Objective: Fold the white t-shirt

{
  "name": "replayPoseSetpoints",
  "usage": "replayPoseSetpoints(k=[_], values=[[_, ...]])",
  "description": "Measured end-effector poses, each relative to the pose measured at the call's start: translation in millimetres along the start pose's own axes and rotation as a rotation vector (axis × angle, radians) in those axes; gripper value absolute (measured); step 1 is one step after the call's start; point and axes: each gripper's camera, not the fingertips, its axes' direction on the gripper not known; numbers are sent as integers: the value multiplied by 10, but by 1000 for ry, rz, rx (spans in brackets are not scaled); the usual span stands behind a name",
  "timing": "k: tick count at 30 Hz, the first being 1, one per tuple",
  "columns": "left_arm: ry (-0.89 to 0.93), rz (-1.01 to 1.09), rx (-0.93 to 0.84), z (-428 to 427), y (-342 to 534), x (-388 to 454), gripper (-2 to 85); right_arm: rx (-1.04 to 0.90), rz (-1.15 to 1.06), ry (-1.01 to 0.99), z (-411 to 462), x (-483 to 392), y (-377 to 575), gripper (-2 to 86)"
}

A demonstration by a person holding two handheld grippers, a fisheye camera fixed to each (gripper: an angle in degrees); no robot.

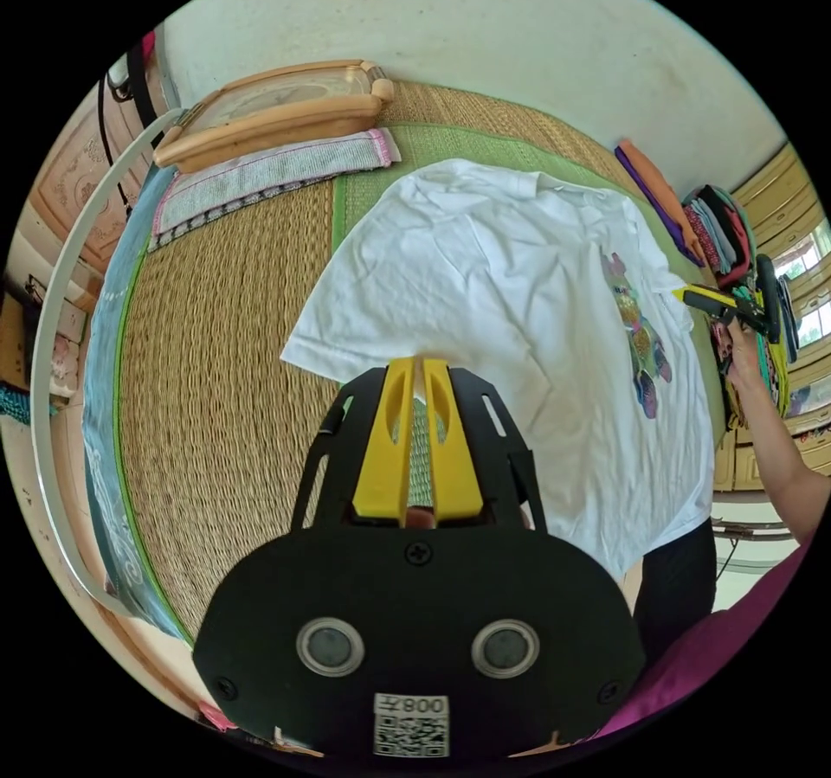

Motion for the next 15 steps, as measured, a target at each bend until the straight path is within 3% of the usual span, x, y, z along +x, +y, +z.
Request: replayPoseSetpoints(k=[4, 10, 13, 15], values=[[-51, 15, -10, 207, -145, 20, 7, 81, 124, -29, -582, 735, -85, 8], [-78, -30, -6, 463, -268, -99, 4, -13, 465, -63, -646, 2177, 83, 16], [-83, -59, 21, 536, -276, -108, 3, 1, 528, -112, -592, 2352, 252, 25], [-62, -65, 56, 555, -267, -80, 3, 49, 457, -148, -584, 2168, 273, 26]])
